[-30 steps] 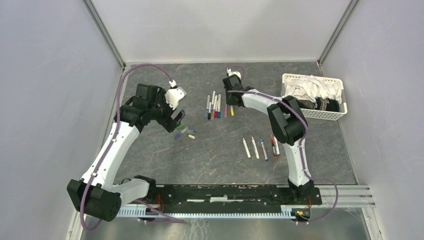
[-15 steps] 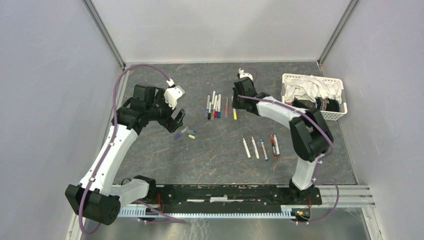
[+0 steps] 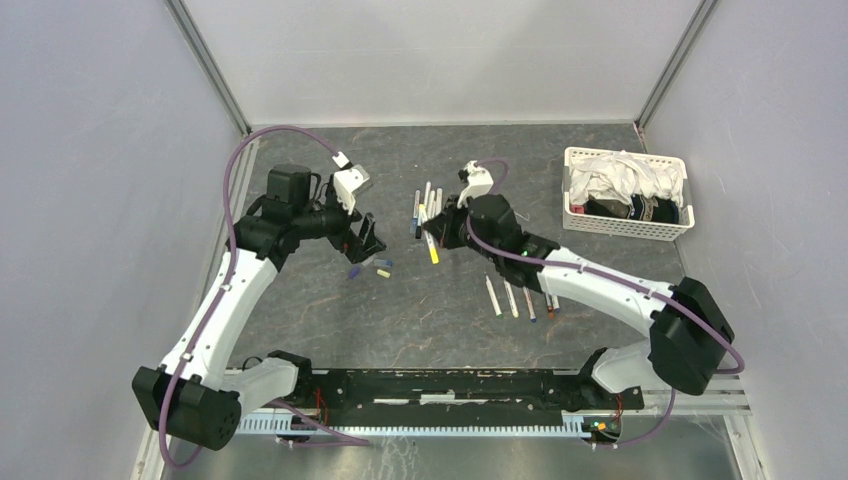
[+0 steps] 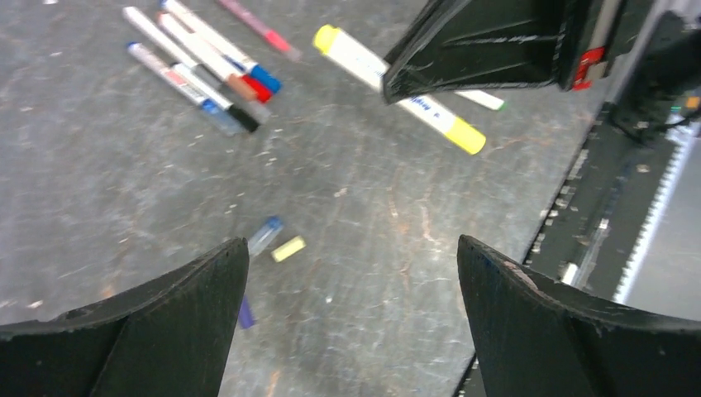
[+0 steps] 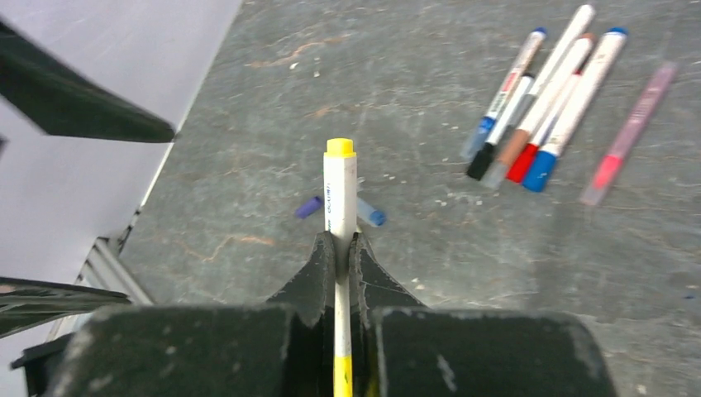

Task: Open the pen caps
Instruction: Pick up the pen from the center of the board.

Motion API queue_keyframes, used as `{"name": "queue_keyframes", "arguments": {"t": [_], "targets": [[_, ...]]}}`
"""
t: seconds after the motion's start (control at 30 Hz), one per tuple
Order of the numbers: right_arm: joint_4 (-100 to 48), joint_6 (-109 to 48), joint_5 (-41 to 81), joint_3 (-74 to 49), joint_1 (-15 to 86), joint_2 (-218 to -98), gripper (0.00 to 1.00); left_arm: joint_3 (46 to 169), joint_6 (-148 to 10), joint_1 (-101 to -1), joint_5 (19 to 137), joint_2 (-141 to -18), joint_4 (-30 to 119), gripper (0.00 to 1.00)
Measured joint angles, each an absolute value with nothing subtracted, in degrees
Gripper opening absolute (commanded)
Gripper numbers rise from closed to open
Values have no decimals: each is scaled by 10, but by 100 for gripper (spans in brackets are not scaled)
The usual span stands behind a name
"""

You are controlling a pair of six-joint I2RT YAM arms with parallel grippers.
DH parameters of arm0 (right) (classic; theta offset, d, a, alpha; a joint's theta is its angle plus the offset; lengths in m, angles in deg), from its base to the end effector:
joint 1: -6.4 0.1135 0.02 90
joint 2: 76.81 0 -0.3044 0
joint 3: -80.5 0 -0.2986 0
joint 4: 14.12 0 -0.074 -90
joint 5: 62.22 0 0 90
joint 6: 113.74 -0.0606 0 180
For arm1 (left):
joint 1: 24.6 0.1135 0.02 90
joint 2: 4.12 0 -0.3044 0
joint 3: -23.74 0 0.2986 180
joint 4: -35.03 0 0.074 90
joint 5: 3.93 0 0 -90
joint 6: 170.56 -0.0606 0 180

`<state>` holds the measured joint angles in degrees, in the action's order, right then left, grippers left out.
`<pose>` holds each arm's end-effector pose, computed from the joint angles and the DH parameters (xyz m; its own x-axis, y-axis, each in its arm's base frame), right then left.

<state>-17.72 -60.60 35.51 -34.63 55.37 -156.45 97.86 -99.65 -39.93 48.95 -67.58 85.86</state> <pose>0.2564 0.2822 0.2946 -0.5637 0.2578 -0.7848 -0.4069 0.7401 0.5354 0.2516 -0.1069 0.3622 -0.3735 0.3728 -0.8494 0.8230 0.5557 -0.1180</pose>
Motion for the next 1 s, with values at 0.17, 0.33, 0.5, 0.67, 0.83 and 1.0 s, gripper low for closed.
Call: {"name": "queue_keyframes", "arguments": {"t": [0.17,0.33,0.5,0.67,0.83,1.0], "targets": [[-131,-619,384,-362,588,-1552,0,963,-971,-399,413,-677,849,100],[-84,-633,421,-366,619,-1531,0,959,-944,-399,352,-677,831,100],[-35,-662,448,-377,639,-1522,0,953,-917,-399,310,-677,808,96],[-12,-680,499,-378,666,-1523,0,949,-898,-401,283,-682,790,91],[9,-686,550,-371,700,-1529,0,949,-886,-409,268,-700,780,90],[29,-683,593,-364,724,-1538,0,949,-887,-417,259,-713,783,79]]}}
